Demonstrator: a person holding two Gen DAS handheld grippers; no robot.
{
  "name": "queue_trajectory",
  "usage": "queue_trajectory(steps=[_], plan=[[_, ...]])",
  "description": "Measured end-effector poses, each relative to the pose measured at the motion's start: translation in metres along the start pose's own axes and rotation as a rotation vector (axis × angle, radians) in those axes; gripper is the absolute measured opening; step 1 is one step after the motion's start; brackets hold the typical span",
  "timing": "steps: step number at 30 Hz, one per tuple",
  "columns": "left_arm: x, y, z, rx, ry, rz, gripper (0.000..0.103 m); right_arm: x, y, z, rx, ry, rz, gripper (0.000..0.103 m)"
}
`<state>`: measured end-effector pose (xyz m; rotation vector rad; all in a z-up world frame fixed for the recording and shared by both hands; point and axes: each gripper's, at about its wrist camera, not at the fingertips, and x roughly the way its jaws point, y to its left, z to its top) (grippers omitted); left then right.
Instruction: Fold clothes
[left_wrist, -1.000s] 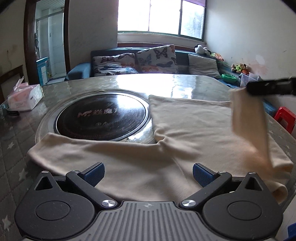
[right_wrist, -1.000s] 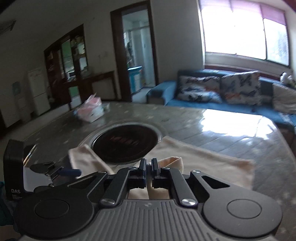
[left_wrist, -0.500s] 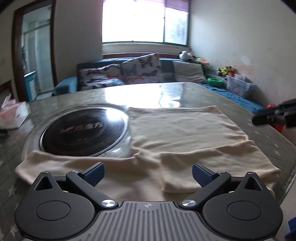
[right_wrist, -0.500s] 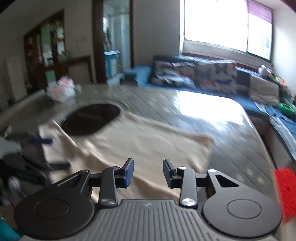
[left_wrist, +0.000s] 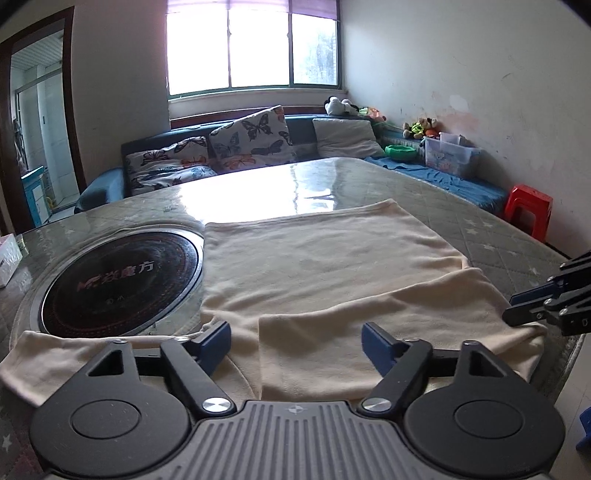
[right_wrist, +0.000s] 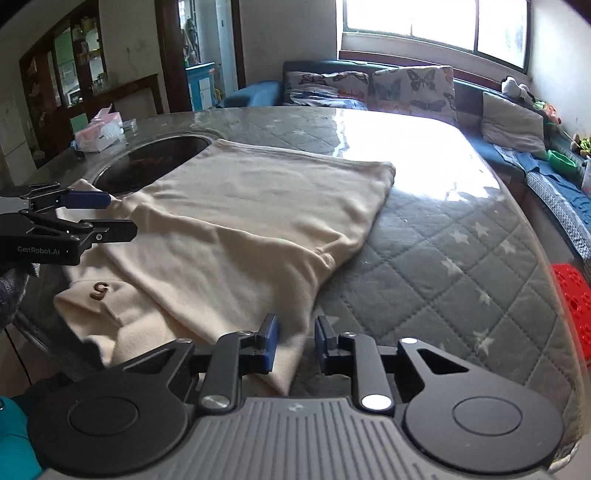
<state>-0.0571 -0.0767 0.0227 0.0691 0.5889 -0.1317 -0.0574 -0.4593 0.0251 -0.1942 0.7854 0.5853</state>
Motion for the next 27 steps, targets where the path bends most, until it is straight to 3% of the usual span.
queue_trajectory(steps=[6,11,18,20,22,27], plan=[[0.002,-0.004,0.005,0.009,-0.013,-0.022,0.072,-0.006,-0.001,0.022,-0.026,-0.078,0.018,0.020],[0.011,-0.008,0.006,0.018,-0.002,-0.051,0.072,0.015,0.005,0.036,-0.045,-0.102,0.052,0.022],[0.026,-0.005,-0.002,0.002,0.049,-0.067,0.072,0.034,0.004,0.030,-0.022,-0.106,0.053,0.023],[0.024,-0.004,-0.003,-0.001,0.048,-0.060,0.074,0.030,0.005,0.031,-0.030,-0.115,0.046,0.027],[0.020,0.001,-0.005,-0.021,0.051,-0.059,0.074,0.028,0.007,0.030,-0.046,-0.119,0.037,0.038],[0.005,0.009,-0.014,-0.030,0.040,-0.023,0.074,0.027,0.014,0.026,-0.089,-0.120,0.019,0.045]])
